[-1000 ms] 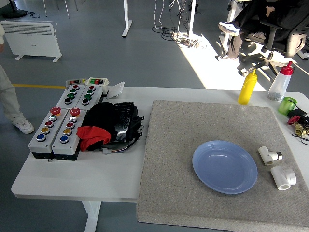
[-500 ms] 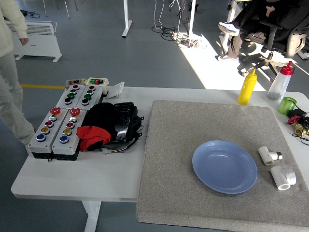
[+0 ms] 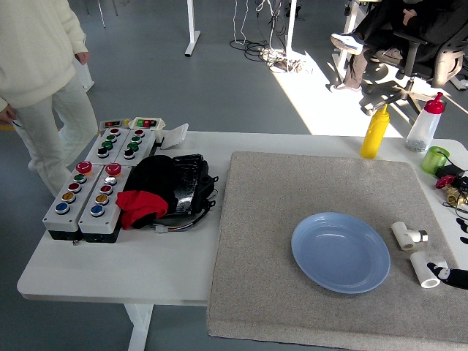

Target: Pick pipe place plate twice

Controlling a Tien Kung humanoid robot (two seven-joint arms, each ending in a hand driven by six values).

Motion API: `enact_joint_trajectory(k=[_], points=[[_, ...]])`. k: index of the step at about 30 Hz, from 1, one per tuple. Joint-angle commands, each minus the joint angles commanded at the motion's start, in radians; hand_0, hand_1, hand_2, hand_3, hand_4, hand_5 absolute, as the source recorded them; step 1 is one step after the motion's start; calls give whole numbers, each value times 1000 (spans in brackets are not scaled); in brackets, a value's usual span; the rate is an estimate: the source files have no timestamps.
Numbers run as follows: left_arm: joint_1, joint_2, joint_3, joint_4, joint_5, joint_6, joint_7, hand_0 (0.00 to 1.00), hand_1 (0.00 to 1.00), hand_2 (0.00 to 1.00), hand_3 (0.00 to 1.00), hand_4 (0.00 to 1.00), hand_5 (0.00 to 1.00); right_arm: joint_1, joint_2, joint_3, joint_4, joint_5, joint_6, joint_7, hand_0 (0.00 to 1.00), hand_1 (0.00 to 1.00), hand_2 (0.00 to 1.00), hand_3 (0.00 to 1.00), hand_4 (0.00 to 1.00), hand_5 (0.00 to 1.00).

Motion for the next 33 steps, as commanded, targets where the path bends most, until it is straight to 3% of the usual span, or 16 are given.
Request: enact_joint_trajectory(k=[10, 17, 19, 23, 24, 29, 30, 33], points=[[7, 0, -6, -2, 12, -4, 5, 675, 666, 687, 632, 336, 998, 8, 0, -56, -24, -5, 34, -60, 998, 955, 998, 998, 862, 308], [9, 0, -3, -2, 10, -5, 4, 675, 667, 689, 633, 334, 998, 22, 5, -77, -49, -6, 19, -75, 998, 950, 998, 998, 864, 321], [9, 0, -2, -1, 8, -5, 3, 675, 667, 688, 630, 332, 998, 27, 5, -84, -57, -14, 11, -78, 995, 906, 998, 962, 857, 327], [5, 0, 0, 0, 5, -5, 1, 675, 667, 688, 630, 332, 998, 42, 9, -96, -79, -39, -26, -88, 995, 906, 998, 962, 857, 327], [5, 0, -1, 0, 5, -5, 1, 675, 666, 688, 631, 333, 998, 44, 9, -96, -82, -44, -29, -89, 873, 840, 932, 869, 748, 231], [3, 0, 3, 0, 0, -3, 1, 675, 666, 688, 631, 333, 998, 50, 6, -99, -94, -77, -3, -97, 873, 840, 932, 869, 748, 231], [1, 0, 5, 0, -2, -3, 2, 675, 666, 686, 630, 334, 998, 52, 6, -102, -97, -86, 3, -99, 756, 757, 829, 772, 637, 115], [-1, 0, 7, 0, -6, -2, 3, 675, 666, 686, 630, 334, 998, 55, 6, -107, -99, -90, 8, -99, 756, 757, 829, 772, 637, 115]])
